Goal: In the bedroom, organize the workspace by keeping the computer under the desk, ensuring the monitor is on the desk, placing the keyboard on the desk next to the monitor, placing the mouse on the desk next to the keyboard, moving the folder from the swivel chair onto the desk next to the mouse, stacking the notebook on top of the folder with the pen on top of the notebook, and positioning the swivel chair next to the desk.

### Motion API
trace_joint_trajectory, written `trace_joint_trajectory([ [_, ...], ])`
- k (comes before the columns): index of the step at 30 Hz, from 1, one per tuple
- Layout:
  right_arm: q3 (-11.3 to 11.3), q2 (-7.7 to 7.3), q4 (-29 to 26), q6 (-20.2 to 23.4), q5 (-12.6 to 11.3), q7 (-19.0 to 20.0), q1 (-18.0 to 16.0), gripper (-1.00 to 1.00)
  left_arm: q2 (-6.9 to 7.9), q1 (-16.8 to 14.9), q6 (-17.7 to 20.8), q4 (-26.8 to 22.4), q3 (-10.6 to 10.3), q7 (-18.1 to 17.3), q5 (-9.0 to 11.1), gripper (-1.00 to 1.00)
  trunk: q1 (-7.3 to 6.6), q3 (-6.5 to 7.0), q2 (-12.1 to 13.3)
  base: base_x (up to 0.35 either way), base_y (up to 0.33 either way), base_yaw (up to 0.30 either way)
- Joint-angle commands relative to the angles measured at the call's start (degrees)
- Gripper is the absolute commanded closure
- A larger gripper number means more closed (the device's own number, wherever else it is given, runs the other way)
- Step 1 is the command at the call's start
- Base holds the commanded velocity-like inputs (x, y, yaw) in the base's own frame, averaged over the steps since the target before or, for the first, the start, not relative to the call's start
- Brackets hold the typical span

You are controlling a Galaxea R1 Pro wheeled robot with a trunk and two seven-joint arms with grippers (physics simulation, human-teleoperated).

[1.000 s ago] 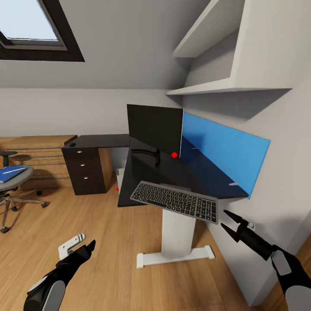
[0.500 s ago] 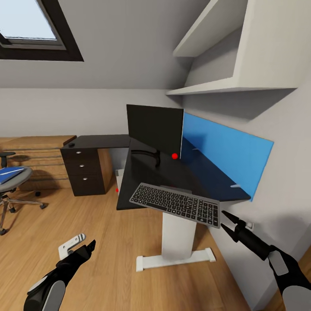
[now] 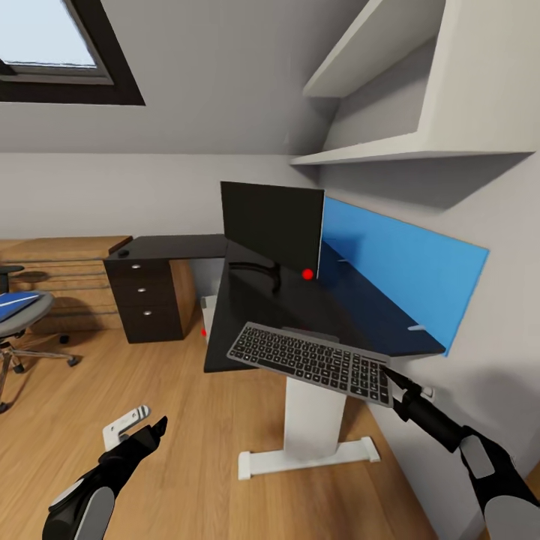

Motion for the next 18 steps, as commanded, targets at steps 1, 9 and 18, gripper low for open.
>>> trace_joint_trajectory([
  [1, -0.1, 0.13, 0.0, 0.3, 0.0, 0.1, -0.1, -1.00, -0.03, -0.1, 0.2, -0.1, 0.0, 0.4, 0.6, -1.00, 0.01, -0.06, 0.0, 0.153, 0.109, 0.000],
  [9, -0.1, 0.82, 0.0, 0.3, 0.1, -0.5, -0.1, -1.00, -0.03, 0.0, 0.3, -0.1, 0.0, 0.4, 0.6, -1.00, 0.01, -0.06, 0.0, 0.083, 0.049, 0.000],
  [18, 0.6, 3.16, 0.0, 0.4, 0.1, -1.2, -0.1, -1.00, -0.03, 0.0, 0.3, -0.1, 0.0, 0.4, 0.6, -1.00, 0.01, -0.06, 0.0, 0.002, 0.001, 0.000],
])
